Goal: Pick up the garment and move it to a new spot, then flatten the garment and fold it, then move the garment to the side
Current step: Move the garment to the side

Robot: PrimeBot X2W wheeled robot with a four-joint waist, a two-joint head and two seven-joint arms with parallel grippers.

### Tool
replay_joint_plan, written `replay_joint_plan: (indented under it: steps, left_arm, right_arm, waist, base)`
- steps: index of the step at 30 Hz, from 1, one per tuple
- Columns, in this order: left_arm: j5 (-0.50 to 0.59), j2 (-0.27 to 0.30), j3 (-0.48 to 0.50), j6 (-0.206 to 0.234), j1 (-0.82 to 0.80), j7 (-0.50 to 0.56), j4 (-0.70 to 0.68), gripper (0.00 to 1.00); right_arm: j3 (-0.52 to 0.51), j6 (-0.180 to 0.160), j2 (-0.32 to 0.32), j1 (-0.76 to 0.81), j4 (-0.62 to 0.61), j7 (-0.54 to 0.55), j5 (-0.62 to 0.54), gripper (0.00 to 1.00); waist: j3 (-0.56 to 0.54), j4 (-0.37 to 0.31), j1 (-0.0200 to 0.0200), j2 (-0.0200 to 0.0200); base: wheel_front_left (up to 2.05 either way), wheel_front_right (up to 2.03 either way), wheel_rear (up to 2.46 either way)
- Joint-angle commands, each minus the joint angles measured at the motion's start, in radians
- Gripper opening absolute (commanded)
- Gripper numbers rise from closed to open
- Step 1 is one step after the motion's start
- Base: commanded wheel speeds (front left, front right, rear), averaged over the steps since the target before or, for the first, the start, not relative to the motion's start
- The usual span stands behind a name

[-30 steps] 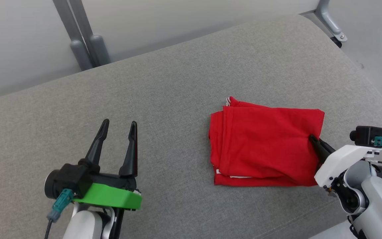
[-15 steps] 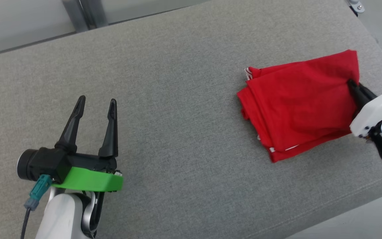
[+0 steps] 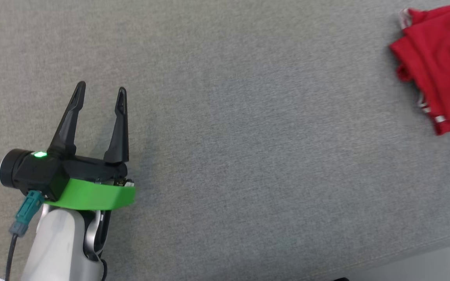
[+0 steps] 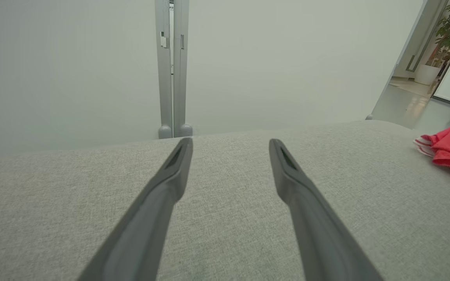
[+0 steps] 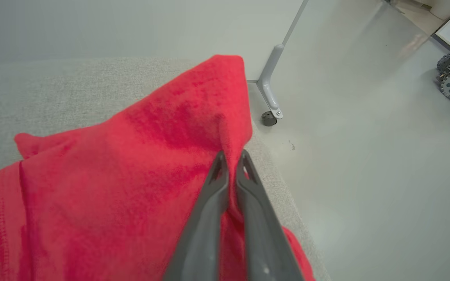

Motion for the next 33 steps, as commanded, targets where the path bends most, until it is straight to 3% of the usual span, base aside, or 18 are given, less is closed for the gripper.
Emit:
replay_joint_plan:
  steps: [1, 3, 4, 5, 13, 20, 23, 26, 30, 33]
  left_arm:
    - [0.006, 0.010, 0.000, 0.004, -0.022, 0.001, -0.007, 1.00]
    - [0.007, 0.010, -0.004, 0.006, -0.031, 0.002, -0.010, 1.00]
    - [0.006, 0.010, -0.005, 0.006, -0.034, 0.001, -0.009, 1.00]
    - [0.006, 0.009, -0.007, 0.006, -0.036, 0.001, -0.006, 1.00]
    - [-0.006, -0.009, -0.014, 0.006, -0.033, -0.006, 0.031, 1.00]
    - [-0.025, -0.033, 0.004, 0.009, 0.020, -0.008, 0.058, 1.00]
    - [-0.035, -0.044, 0.032, 0.014, 0.058, -0.008, 0.054, 1.00]
    - [-0.043, -0.058, 0.078, 0.028, 0.120, -0.008, 0.051, 1.00]
    - [-0.031, -0.059, 0.108, 0.033, 0.182, -0.008, 0.064, 1.00]
    - [-0.028, -0.062, 0.114, 0.032, 0.214, -0.008, 0.080, 1.00]
  right_arm:
    - [-0.005, 0.000, 0.006, -0.034, 0.032, -0.020, -0.019, 0.00]
    - [-0.012, 0.000, 0.010, -0.073, 0.078, -0.041, -0.046, 0.04]
    - [-0.015, 0.000, 0.015, -0.088, 0.100, -0.053, -0.058, 0.42]
    - [-0.019, 0.000, 0.024, -0.104, 0.129, -0.065, -0.074, 1.00]
    - [-0.032, 0.000, 0.077, -0.164, 0.298, -0.176, -0.193, 1.00]
    - [-0.033, 0.000, 0.150, -0.101, 0.232, -0.230, -0.211, 1.00]
    - [-0.066, 0.000, 0.182, -0.031, 0.089, -0.232, -0.192, 1.00]
    - [-0.151, 0.000, 0.249, 0.166, -0.157, -0.232, -0.185, 1.00]
    - [-0.228, 0.000, 0.336, 0.377, -0.388, -0.232, -0.211, 1.00]
    - [-0.252, 0.000, 0.396, 0.490, -0.484, -0.232, -0.227, 1.00]
  waist:
    - [0.075, 0.049, 0.0000, 0.0000]
    - [0.091, 0.050, 0.0000, 0.0000]
    - [0.094, 0.050, 0.0000, 0.0000]
    - [0.096, 0.051, 0.0000, 0.0000]
    - [0.033, 0.066, 0.0000, 0.0000]
    - [-0.119, 0.092, 0.0000, 0.0000]
    - [-0.203, 0.110, 0.0000, 0.0000]
    - [-0.312, 0.133, 0.0000, 0.0000]
    - [-0.396, 0.155, 0.0000, 0.0000]
    - [-0.437, 0.165, 0.0000, 0.0000]
  base:
    - [0.00, 0.00, 0.00]
    - [0.00, 0.00, 0.00]
    - [0.00, 0.00, 0.00]
    - [0.00, 0.00, 0.00]
    - [0.00, 0.00, 0.00]
    - [0.00, 0.00, 0.00]
    - [0.00, 0.00, 0.00]
    - [0.00, 0.00, 0.00]
    - [0.00, 0.00, 0.00]
    - [0.00, 0.00, 0.00]
